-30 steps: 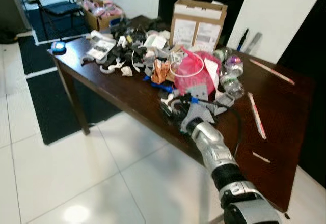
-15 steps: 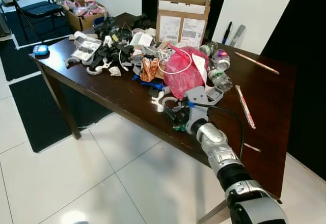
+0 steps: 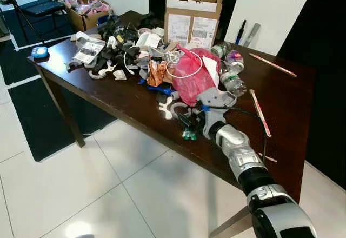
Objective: Picking trash to rubbish bin
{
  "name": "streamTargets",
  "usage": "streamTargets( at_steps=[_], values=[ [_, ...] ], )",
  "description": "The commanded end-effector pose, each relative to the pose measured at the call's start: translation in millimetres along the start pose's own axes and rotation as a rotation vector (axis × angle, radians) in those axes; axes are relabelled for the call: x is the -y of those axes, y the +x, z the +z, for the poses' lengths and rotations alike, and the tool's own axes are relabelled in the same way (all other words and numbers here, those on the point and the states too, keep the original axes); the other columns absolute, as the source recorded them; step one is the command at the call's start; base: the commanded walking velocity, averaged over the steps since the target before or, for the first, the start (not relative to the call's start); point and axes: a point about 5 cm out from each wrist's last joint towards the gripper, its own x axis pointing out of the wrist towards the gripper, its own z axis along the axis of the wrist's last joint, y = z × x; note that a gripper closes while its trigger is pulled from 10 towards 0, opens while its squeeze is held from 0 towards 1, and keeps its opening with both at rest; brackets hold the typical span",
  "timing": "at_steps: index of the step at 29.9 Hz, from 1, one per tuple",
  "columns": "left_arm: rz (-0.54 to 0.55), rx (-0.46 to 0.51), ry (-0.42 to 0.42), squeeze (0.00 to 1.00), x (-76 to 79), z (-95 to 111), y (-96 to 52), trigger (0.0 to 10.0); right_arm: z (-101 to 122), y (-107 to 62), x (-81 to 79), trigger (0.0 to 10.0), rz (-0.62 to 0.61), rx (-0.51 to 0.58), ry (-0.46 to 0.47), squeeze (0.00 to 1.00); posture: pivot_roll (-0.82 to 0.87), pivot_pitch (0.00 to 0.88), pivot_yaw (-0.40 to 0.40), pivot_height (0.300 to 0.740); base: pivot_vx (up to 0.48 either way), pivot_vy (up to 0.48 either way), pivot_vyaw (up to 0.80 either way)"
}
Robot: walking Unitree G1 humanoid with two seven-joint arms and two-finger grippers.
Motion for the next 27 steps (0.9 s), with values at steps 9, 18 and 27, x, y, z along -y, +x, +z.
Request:
streamTargets(
  at_steps=[9,18,27],
  values=[
    [-0.011,-0.014,0.023,0.00,2.4,-4.9,-0.4,10.0,-13.8,-6.0,-16.0,10.0,0.154,-0.082,-0.054,0.00,0.05,0.121,-0.055,0.740,0.000,0.000,0.00],
    [-0.019,-0.008,0.032,0.00,5.0,-2.9,0.1,10.0,-37.3,-2.9,-27.9,10.0,0.116,-0.185,-0.068,0.00,0.05,0.122,-0.055,0.740,0.000,0.000,0.00],
    [-0.019,-0.007,0.040,0.00,4.4,-1.7,0.2,10.0,-39.3,-2.7,-22.4,10.0,0.037,-0.193,-0.091,0.00,0.04,0.117,-0.058,0.740,0.000,0.000,0.00]
  ],
)
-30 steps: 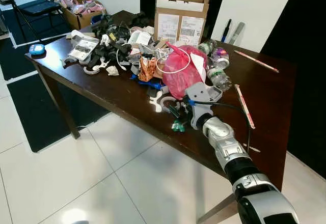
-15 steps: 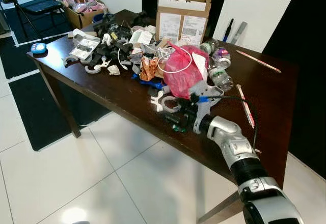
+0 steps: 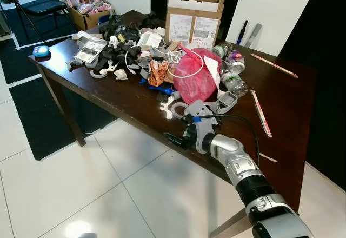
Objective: Picking trash to rubbish bin
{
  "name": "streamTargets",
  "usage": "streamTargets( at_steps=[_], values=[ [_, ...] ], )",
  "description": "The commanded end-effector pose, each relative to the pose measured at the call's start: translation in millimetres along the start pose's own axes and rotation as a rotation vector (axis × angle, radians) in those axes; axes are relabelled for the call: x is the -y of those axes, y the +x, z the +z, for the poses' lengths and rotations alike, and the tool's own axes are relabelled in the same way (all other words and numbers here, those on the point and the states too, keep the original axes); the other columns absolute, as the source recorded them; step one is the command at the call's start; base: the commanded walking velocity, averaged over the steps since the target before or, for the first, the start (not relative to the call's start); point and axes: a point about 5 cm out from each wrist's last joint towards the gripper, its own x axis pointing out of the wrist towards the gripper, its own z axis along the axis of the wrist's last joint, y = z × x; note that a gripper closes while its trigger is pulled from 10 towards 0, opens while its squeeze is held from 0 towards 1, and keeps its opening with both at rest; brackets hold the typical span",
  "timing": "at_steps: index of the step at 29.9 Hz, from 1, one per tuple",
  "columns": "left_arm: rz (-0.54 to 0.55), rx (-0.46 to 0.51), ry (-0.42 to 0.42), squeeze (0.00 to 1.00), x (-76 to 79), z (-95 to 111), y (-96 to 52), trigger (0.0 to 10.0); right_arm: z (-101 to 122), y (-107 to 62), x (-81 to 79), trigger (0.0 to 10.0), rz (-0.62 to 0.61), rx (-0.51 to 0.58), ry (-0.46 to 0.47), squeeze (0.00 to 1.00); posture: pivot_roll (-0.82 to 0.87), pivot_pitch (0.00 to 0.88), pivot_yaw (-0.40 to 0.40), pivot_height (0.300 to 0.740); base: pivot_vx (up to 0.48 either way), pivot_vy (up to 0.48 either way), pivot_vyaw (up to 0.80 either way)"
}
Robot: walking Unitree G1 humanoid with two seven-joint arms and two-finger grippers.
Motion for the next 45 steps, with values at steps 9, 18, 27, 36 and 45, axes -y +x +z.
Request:
streamTargets(
  at_steps=[9,18,27,36,45],
  values=[
    [-0.012,-0.020,0.008,0.00,3.3,-5.8,-0.3,10.0,-18.2,-3.1,6.3,10.0,-0.059,-0.117,-0.032,0.00,0.05,0.109,-0.059,0.740,0.000,0.000,0.00],
    [-0.013,-0.020,0.015,0.00,2.6,-5.7,-0.4,10.0,-28.4,-10.3,15.7,10.0,-0.118,-0.170,-0.012,0.00,0.04,0.114,-0.055,0.740,0.000,0.000,0.00],
    [-0.015,-0.023,0.015,0.00,3.0,-6.5,-0.5,10.0,-33.9,-11.8,20.2,10.0,-0.172,-0.196,0.000,0.00,0.04,0.114,-0.054,0.740,0.000,0.000,0.00],
    [-0.013,-0.025,0.014,0.00,2.1,-7.7,-0.8,10.0,-51.0,-20.7,24.1,6.9,-0.171,-0.335,-0.001,0.00,0.04,0.116,-0.054,0.740,0.000,0.000,0.00],
    [-0.016,-0.028,0.016,0.00,2.7,-9.3,-1.0,10.0,-56.0,-27.2,30.0,0.0,-0.181,-0.360,0.019,0.00,0.04,0.115,-0.053,0.740,0.000,0.000,0.00]
  ],
)
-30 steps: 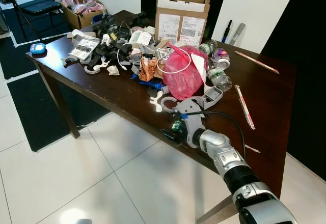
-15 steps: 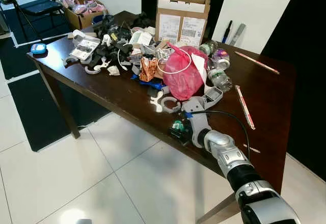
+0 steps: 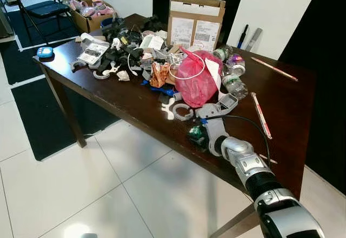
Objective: Picking trash to rubbish bin
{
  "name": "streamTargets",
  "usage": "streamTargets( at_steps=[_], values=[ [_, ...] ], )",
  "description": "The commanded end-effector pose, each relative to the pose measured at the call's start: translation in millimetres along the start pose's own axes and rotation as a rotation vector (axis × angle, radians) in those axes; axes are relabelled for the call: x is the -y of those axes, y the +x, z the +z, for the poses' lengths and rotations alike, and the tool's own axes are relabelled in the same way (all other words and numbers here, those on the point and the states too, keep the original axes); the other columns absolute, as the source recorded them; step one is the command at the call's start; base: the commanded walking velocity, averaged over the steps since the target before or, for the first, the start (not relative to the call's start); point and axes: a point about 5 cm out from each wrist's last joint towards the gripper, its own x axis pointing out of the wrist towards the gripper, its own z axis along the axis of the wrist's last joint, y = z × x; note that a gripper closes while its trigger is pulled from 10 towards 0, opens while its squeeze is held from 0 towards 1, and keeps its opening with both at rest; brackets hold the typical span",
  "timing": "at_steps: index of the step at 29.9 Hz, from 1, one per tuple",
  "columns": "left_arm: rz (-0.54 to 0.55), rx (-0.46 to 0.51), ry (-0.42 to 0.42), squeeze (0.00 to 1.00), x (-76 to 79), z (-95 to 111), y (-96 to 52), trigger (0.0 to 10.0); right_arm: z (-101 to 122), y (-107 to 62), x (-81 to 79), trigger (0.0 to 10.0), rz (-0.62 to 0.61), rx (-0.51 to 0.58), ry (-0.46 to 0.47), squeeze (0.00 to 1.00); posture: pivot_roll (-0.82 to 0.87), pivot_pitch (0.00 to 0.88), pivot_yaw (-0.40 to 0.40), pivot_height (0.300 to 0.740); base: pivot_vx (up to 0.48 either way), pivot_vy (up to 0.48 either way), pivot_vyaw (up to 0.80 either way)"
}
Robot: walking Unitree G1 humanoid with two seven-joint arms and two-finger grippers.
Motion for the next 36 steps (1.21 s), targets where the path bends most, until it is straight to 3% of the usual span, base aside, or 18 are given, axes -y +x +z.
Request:
streamTargets(
  at_steps=[1,10,16,17,19,21,23,24,27,28,30,31,33,34,35,36],
  values=[
    [-0.009,-0.025,0.009,0.00,2.4,-8.5,-0.8,10.0,-30.1,-4.4,-1.6,0.0,0.006,-0.138,0.028,0.00,0.04,0.115,-0.053,0.740,0.000,0.000,0.00],
    [-0.009,-0.025,0.011,0.00,2.4,-8.1,-0.8,10.0,-29.8,-3.3,-6.6,0.0,0.037,-0.124,0.040,0.00,0.04,0.115,-0.051,0.740,0.000,0.000,0.00],
    [-0.010,-0.024,0.010,0.00,1.9,-7.0,-0.6,10.0,-13.9,-0.8,-15.7,0.0,0.132,0.043,0.169,0.00,0.04,0.113,-0.050,0.740,0.000,0.000,0.00],
    [-0.009,-0.023,0.010,0.00,1.6,-6.3,-0.6,10.0,-2.4,-2.5,-18.6,0.0,0.200,0.159,0.259,0.00,0.04,0.111,-0.050,0.740,0.000,0.000,0.00],
    [-0.009,-0.023,0.010,0.00,1.6,-6.3,-0.6,10.0,-2.4,-2.5,-18.6,0.0,0.200,0.159,0.259,0.00,0.04,0.111,-0.050,0.740,0.000,0.000,0.00],
    [-0.009,-0.022,0.010,0.00,1.2,-5.8,-0.5,10.0,9.9,-7.5,-20.6,0.0,0.283,0.285,0.335,0.00,0.04,0.111,-0.049,0.740,0.000,0.000,0.00],
    [-0.009,-0.022,0.010,0.00,1.2,-5.8,-0.5,10.0,9.9,-7.5,-20.6,0.0,0.283,0.285,0.335,0.00,0.04,0.111,-0.049,0.740,0.000,0.000,0.00],
    [-0.009,-0.022,0.011,0.00,1.1,-5.6,-0.5,10.0,17.4,-11.8,-20.9,0.0,0.330,0.361,0.377,0.00,0.04,0.112,-0.049,0.740,0.000,0.000,0.00],
    [-0.009,-0.022,0.011,0.00,1.0,-5.5,-0.5,10.0,24.3,-16.0,-20.9,0.0,0.369,0.429,0.412,0.00,0.04,0.110,-0.049,0.740,0.000,0.000,0.00],
    [-0.009,-0.023,0.013,0.00,1.4,-5.7,-0.5,10.0,35.1,-21.8,-19.1,0.0,0.404,0.526,0.467,0.00,0.04,0.109,-0.048,0.740,0.000,0.000,0.00],
    [-0.009,-0.023,0.013,0.00,1.4,-5.7,-0.5,10.0,35.1,-21.8,-19.1,0.0,0.404,0.526,0.467,0.00,0.04,0.109,-0.048,0.740,0.000,0.000,0.00],
    [-0.011,-0.024,0.014,0.00,1.9,-5.9,-0.4,10.0,45.4,-26.8,-13.9,0.0,0.409,0.620,0.528,0.00,0.04,0.106,-0.048,0.740,0.000,0.000,0.00],
    [-0.011,-0.024,0.014,0.00,1.9,-5.9,-0.4,10.0,45.4,-26.8,-13.9,0.0,0.409,0.620,0.528,0.00,0.04,0.106,-0.048,0.740,0.000,0.000,0.00],
    [-0.012,-0.024,0.015,0.00,2.4,-5.9,-0.4,10.0,53.1,-30.6,-6.3,0.0,0.391,0.700,0.579,0.00,0.04,0.103,-0.048,0.740,0.000,0.000,0.00],
    [-0.012,-0.024,0.015,0.00,2.4,-5.9,-0.4,10.0,53.1,-30.6,-6.3,0.0,0.391,0.700,0.579,0.00,0.04,0.103,-0.048,0.740,0.000,0.000,0.00],
    [-0.013,-0.024,0.018,0.00,3.0,-5.6,-0.3,10.0,59.3,-33.5,10.4,0.0,0.303,0.774,0.648,0.00,0.04,0.099,-0.049,0.740,0.000,0.000,0.00]
  ],
)
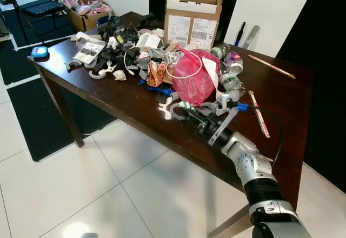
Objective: Picking trash to rubbish bin
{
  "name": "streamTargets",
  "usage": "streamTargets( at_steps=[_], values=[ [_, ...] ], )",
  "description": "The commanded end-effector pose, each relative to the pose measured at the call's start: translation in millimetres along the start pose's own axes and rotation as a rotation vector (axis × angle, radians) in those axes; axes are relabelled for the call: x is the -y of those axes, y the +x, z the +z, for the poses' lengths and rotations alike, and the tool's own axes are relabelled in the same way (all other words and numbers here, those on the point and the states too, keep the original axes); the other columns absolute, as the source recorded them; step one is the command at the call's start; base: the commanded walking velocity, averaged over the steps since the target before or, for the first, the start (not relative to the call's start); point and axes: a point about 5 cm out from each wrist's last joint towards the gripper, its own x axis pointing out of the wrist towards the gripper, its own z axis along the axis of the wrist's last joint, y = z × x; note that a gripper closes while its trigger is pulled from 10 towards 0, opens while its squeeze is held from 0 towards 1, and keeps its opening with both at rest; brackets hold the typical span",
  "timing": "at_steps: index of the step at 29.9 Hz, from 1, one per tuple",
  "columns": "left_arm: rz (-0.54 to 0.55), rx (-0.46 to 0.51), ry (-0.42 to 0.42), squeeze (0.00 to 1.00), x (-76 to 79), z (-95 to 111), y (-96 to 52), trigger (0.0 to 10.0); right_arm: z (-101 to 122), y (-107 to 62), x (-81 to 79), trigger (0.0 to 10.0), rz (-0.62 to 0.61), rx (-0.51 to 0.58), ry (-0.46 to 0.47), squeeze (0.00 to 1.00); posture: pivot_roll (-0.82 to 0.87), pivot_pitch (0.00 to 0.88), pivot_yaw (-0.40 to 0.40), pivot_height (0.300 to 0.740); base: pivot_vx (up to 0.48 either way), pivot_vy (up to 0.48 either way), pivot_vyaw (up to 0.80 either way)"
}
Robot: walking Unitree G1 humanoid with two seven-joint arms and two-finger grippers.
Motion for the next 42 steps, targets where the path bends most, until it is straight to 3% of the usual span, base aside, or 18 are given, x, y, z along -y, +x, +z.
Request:
streamTargets(
  at_steps=[1,5,6,7,8,9,13,15,19,21,24,27,29,30,32,34,36,42],
  values=[
    [-0.012,-0.025,0.012,0.00,3.0,-6.8,-0.5,10.0,23.2,-1.4,11.1,0.0,-0.084,0.139,0.018,0.00,0.04,0.099,-0.049,0.740,0.000,0.000,0.00],
    [-0.013,-0.025,0.013,0.00,3.1,-6.3,-0.4,10.0,31.6,-3.4,21.2,0.2,-0.168,0.189,0.029,0.00,0.04,0.096,-0.050,0.740,0.000,0.000,0.00],
    [-0.013,-0.023,0.015,0.00,3.2,-5.5,-0.2,10.0,40.4,-8.5,34.5,7.8,-0.292,0.237,0.036,0.00,0.04,0.092,-0.051,0.740,0.000,0.000,0.00],
    [-0.013,-0.023,0.015,0.00,3.2,-5.5,-0.2,10.0,40.4,-8.5,34.5,7.8,-0.292,0.237,0.036,0.00,0.04,0.092,-0.051,0.740,0.000,0.000,0.00],
    [-0.015,-0.022,0.016,0.00,3.4,-4.7,-0.1,10.0,49.4,-17.7,47.2,10.0,-0.412,0.285,0.033,0.00,0.04,0.091,-0.052,0.740,0.000,0.000,0.00],
    [-0.015,-0.022,0.016,0.00,3.4,-4.7,-0.1,10.0,49.4,-17.7,47.2,10.0,-0.412,0.285,0.033,0.00,0.04,0.091,-0.052,0.740,0.000,0.000,0.00],
    [-0.018,-0.020,0.016,0.00,4.0,-3.8,0.1,10.0,66.5,-45.5,69.7,10.0,-0.684,0.370,-0.010,0.00,0.04,0.090,-0.050,0.740,0.000,0.000,0.00],
    [-0.020,-0.023,0.018,0.00,4.4,-4.3,0.1,10.0,76.1,-75.3,83.9,10.0,-0.897,0.359,-0.124,0.00,0.04,0.092,-0.049,0.740,0.000,0.000,0.00],
    [-0.021,-0.027,0.019,0.00,4.2,-5.8,-0.2,10.0,83.2,-92.8,90.4,10.0,-1.000,0.335,-0.218,0.00,0.04,0.093,-0.048,0.740,0.000,0.000,0.00],
    [-0.021,-0.031,0.020,0.00,3.0,-7.7,-0.6,10.0,92.3,-114.4,97.7,10.0,-1.114,0.316,-0.284,0.00,0.04,0.093,-0.046,0.740,0.000,0.000,0.00],
    [-0.017,-0.034,0.020,0.00,0.4,-10.1,-1.3,10.0,98.5,-152.9,107.2,10.0,-1.314,0.200,-0.409,0.00,0.04,0.093,-0.047,0.740,0.000,0.000,0.00],
    [-0.016,-0.035,0.019,0.00,-0.2,-10.5,-1.4,10.0,97.7,-169.3,109.8,10.0,-1.395,0.136,-0.455,0.00,0.04,0.093,-0.047,0.740,0.000,0.000,0.00],
    [-0.017,-0.034,0.019,0.00,0.3,-10.0,-1.3,10.0,92.4,-196.7,111.8,10.0,-1.508,-0.012,-0.576,0.00,0.04,0.090,-0.044,0.740,0.000,0.000,0.00],
    [-0.017,-0.034,0.019,0.00,0.3,-10.0,-1.3,10.0,92.4,-196.7,111.8,10.0,-1.508,-0.012,-0.576,0.00,0.04,0.090,-0.044,0.740,0.000,0.000,0.00],
    [-0.019,-0.033,0.019,0.00,0.9,-8.9,-1.0,10.0,78.6,-234.5,111.4,10.0,-1.640,-0.140,-0.594,0.00,0.04,0.090,-0.043,0.740,0.000,0.000,0.00],
    [-0.019,-0.032,0.019,0.00,1.1,-8.5,-1.0,10.0,73.6,-245.2,110.5,10.0,-1.675,-0.174,-0.592,0.00,0.04,0.090,-0.043,0.740,0.000,0.000,0.00],
    [-0.019,-0.032,0.019,0.00,1.1,-8.0,-0.9,10.0,51.7,-271.9,106.7,10.0,-1.746,-0.272,-0.530,0.00,0.03,0.090,-0.044,0.740,0.000,0.000,0.00],
    [-0.021,-0.032,0.023,0.00,1.6,-7.7,-0.8,10.0,8.9,-302.7,95.6,10.0,-1.788,-0.450,-0.443,0.00,0.03,0.090,-0.044,0.740,0.000,0.000,0.00]
  ],
)
